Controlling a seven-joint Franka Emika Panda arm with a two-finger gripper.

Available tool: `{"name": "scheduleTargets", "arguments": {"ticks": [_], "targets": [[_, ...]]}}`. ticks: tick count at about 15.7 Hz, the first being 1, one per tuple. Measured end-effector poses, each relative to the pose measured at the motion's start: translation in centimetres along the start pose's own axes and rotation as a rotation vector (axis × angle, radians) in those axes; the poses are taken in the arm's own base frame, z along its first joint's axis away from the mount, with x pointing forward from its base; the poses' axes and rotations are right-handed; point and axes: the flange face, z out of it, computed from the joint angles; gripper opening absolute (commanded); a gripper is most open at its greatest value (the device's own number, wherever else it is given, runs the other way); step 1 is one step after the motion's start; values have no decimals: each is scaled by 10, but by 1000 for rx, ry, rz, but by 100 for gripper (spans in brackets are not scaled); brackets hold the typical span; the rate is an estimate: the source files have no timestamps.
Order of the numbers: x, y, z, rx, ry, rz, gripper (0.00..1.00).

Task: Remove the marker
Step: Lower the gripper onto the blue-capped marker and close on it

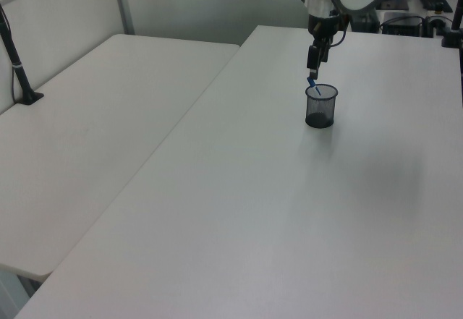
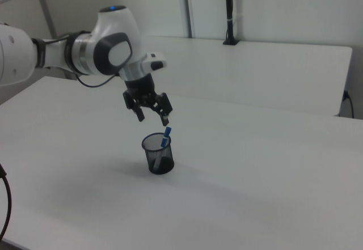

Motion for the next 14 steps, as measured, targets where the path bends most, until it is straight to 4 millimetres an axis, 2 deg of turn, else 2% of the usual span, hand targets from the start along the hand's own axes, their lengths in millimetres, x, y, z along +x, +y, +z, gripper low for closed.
{"name": "scheduleTargets", "arguments": {"ticks": [2,6,10,11,13,14], "targets": [[0,10,14,-3,15,42,71],[2,23,25,-5,22,76,67],[10,23,33,-4,72,115,63],[11,22,37,-4,73,122,49],[12,22,43,-4,71,127,10],[13,21,46,-4,69,130,1]]}}
